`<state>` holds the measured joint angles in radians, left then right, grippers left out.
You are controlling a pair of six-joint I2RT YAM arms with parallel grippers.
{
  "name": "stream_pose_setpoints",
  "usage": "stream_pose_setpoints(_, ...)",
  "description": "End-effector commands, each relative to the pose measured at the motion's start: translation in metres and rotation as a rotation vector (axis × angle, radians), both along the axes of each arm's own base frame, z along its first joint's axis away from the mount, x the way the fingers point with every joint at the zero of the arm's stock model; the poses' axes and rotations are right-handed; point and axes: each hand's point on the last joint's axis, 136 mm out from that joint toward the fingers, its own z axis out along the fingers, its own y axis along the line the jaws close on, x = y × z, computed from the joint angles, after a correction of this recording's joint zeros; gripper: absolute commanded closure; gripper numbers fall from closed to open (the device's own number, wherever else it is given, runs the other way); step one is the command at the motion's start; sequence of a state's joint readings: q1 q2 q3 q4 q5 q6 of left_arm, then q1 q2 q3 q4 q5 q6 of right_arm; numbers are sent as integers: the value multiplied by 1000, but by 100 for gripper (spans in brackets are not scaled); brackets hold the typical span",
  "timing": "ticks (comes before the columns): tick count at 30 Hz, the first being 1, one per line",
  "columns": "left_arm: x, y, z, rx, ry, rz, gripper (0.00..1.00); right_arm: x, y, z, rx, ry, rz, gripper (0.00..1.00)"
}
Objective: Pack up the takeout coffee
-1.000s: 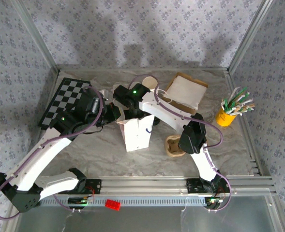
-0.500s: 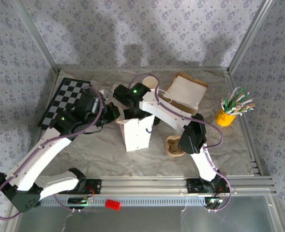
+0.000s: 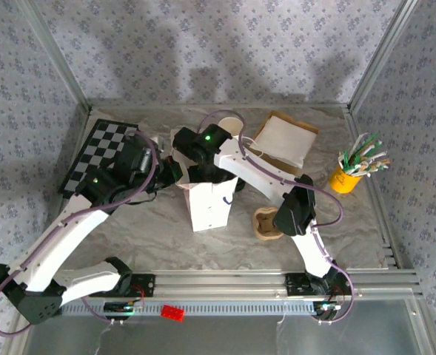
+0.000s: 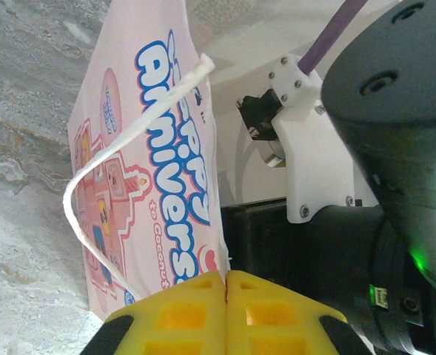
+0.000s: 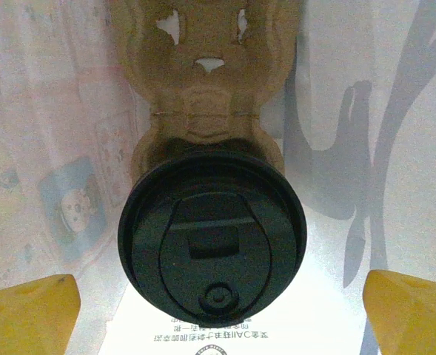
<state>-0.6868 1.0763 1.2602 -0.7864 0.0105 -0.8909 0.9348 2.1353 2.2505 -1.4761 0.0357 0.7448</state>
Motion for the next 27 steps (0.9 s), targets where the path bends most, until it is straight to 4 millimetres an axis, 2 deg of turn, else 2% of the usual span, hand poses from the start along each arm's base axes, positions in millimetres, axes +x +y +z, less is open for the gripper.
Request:
stream_pose_setpoints(1, 1, 2, 1, 26, -1, -2, 94, -11, 1, 39, 75, -42, 4, 0)
stream_pose_setpoints(12, 2, 5, -1, 41, 2, 8, 94, -12, 3, 52, 94, -51, 8, 0)
stream_pose_setpoints(27, 1, -4, 2, 0, 12, -16, 93, -7, 15, 30, 69, -31, -6, 0)
